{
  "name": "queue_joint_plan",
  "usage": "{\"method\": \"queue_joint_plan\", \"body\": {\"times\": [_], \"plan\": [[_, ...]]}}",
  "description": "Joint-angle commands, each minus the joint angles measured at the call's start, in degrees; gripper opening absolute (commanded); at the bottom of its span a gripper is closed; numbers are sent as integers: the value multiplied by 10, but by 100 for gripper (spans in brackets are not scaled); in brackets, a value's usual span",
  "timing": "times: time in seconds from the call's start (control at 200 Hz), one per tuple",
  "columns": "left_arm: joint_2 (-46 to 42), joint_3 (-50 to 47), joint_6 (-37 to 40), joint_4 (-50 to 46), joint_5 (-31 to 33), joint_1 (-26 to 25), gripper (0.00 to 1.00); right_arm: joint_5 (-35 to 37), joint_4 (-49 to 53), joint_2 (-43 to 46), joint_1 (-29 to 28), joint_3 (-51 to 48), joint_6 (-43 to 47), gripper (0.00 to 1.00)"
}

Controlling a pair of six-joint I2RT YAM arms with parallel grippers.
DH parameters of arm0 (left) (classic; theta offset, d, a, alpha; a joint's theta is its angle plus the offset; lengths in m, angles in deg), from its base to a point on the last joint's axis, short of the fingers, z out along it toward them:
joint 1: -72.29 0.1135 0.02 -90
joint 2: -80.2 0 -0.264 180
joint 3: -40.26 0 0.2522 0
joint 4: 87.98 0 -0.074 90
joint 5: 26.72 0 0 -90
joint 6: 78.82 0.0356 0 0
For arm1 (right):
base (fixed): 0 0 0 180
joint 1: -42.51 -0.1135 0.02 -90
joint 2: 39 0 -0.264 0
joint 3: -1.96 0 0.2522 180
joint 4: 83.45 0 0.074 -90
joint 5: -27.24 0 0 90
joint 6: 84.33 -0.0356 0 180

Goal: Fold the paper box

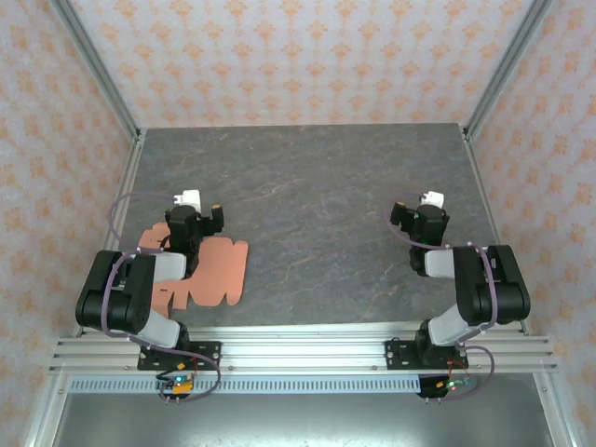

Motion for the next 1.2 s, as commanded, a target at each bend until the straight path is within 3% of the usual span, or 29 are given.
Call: {"method": "queue_joint_plan", "body": {"times": [0.0,0.836,0.911,0.971,1.021,1.196], "plan": [[1,11,9,14,-2,1,100,-10,-5,9,1,8,6,99],[-5,16,3,4,21,-1,100,-11,-4,7,1,8,6,99],[-34,44,-10,-63,72,-8,100,-10,-4,8,2,8,6,99],[-52,117,-62,-232,144,-10,100,-11,-3,7,2,8,6,99],[-49,154,-99,-303,191,-10,100,-11,-4,7,1,9,6,99],[-171,129,-167,-373,197,-17,100,-11,-3,9,1,8,6,99]]}}
